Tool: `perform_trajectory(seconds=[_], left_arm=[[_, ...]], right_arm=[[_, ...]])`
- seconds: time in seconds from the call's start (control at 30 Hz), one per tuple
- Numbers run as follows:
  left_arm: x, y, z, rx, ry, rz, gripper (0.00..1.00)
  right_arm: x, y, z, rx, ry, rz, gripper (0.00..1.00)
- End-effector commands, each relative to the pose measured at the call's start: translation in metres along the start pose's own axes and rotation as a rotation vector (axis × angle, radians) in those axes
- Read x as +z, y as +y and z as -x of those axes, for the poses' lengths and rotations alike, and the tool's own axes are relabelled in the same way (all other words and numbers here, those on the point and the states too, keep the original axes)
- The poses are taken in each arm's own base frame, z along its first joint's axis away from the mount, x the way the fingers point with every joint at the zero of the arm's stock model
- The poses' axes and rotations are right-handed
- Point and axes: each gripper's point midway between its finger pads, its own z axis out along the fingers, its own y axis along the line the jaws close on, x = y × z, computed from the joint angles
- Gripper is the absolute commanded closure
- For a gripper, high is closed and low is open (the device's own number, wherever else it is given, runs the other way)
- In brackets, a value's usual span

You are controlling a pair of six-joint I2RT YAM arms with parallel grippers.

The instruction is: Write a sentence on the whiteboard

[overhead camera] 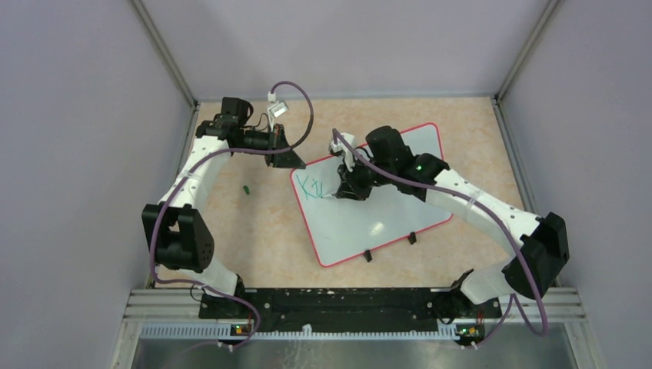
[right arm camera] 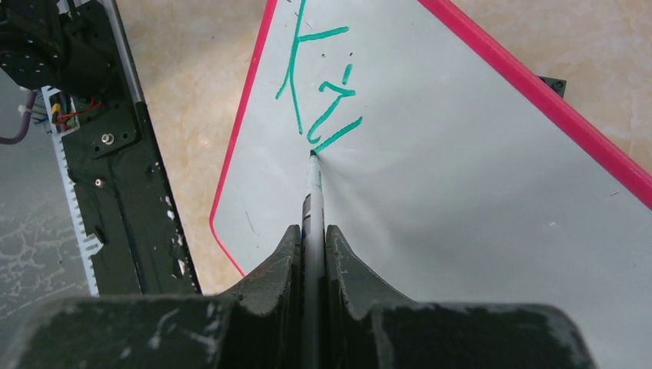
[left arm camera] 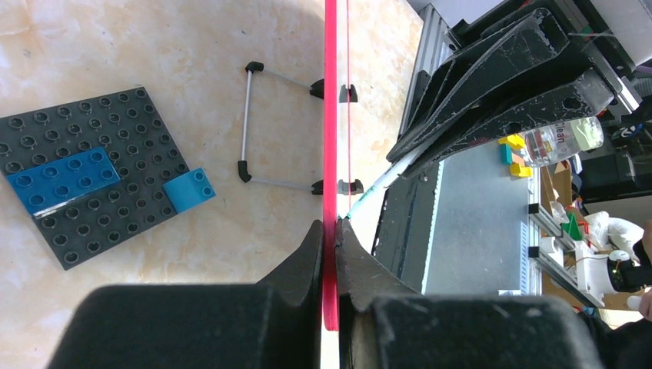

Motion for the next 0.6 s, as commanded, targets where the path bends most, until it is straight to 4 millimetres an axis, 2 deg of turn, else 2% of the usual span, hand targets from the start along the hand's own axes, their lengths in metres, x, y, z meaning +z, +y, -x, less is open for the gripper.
perform_trajectory(seconds=[0.0,0.33,0.57], left_arm=[[0.006,-0.014,-0.003,0.004,0.012,-0.043,1.00],[0.005,-0.015,-0.003,0.006,0.012,-0.039,1.00],[0.006,-0.014,-0.003,0.002,0.014,-0.040,1.00]], right_arm=[[-0.006,-0.006,0.015,-0.026,-0.047,-0.047,1.00],[-0.018,-0.025,0.046,-0.025,-0.114,-0.115,1.00],[-0.023,-0.035,0.052,-0.023,-0.133,-0.137,1.00]])
